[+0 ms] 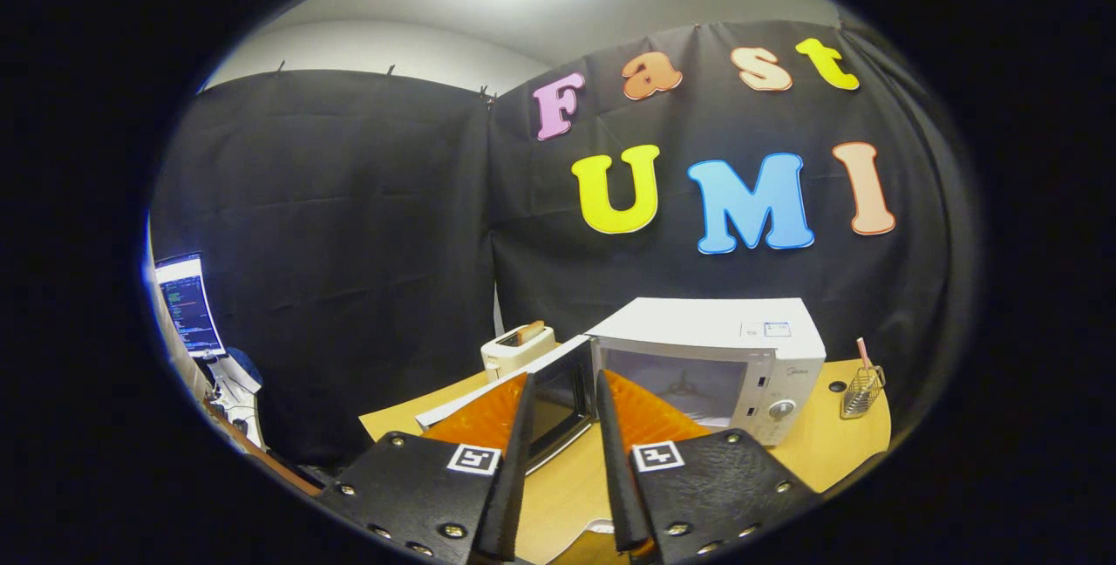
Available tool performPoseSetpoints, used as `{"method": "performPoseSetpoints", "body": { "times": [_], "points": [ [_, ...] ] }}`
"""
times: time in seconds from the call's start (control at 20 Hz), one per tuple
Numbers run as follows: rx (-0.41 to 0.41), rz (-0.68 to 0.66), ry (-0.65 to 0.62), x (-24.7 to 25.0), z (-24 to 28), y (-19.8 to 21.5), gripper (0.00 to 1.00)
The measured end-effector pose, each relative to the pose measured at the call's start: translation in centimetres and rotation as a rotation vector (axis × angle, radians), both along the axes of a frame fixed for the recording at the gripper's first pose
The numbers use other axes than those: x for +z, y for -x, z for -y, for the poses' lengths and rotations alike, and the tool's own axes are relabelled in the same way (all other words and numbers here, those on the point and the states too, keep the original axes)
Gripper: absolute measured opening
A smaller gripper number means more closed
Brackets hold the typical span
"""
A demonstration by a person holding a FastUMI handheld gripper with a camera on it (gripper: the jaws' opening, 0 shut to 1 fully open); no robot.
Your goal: Open the microwave, put the food inside, and close the microwave door.
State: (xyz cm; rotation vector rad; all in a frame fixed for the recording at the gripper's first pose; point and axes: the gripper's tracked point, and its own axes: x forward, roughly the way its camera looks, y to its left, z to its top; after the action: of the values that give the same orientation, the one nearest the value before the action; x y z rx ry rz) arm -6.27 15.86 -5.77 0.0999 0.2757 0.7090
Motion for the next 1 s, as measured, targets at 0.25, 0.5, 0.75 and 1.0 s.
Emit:
{"method": "performPoseSetpoints", "body": {
  "times": [0.25,0.5,0.75,1.0],
  "points": [
    [-0.002,-0.013,0.009,-1.6,2.7,-0.3,0.46],
    [-0.009,-0.056,0.040,-4.4,5.8,-0.4,0.92],
    [-0.014,-0.172,0.052,-8.6,8.7,0.0,0.94],
    [-0.011,-0.328,0.054,-13.9,10.6,0.9,0.94]
  ]
}}
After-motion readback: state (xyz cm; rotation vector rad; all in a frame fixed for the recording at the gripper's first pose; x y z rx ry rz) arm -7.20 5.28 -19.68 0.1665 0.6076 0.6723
